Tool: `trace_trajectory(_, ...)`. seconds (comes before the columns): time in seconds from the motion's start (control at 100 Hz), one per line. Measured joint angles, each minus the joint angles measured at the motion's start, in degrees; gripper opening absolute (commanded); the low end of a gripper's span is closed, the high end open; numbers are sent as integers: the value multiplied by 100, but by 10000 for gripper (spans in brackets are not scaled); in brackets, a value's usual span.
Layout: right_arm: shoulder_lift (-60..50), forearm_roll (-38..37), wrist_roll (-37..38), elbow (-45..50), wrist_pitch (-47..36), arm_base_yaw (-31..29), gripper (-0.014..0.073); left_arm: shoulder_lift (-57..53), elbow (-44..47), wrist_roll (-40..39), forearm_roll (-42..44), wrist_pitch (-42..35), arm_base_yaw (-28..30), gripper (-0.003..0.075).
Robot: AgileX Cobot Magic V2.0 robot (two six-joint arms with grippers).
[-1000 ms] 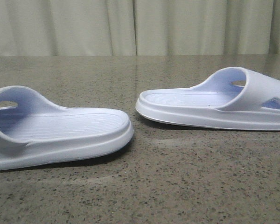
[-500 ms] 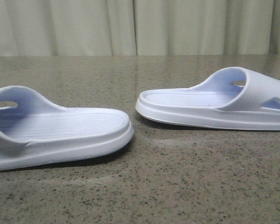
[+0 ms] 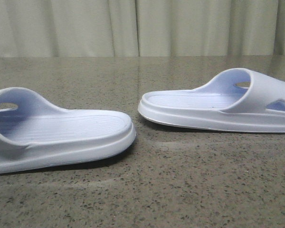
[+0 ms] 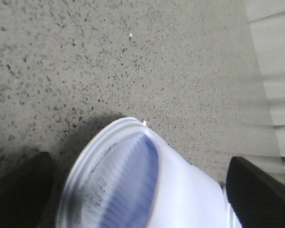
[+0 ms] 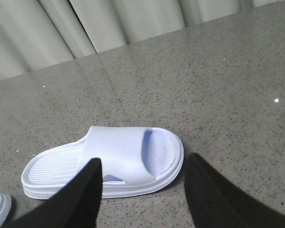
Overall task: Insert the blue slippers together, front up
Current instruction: 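Grasp the slipper near the left gripper by its sole edge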
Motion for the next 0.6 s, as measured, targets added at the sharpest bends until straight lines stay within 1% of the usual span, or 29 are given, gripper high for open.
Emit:
trace_trajectory(0.49, 0, 0, 0, 0, 0, 0, 332, 0, 256, 0, -852, -134, 0, 654)
trace_trajectory(0.56, 0, 0, 0, 0, 0, 0, 332, 0, 267, 0, -897, -134, 0, 642)
trace_trajectory(0.6, 0, 0, 0, 0, 0, 0, 332, 0, 267, 0, -908, -134, 0, 619)
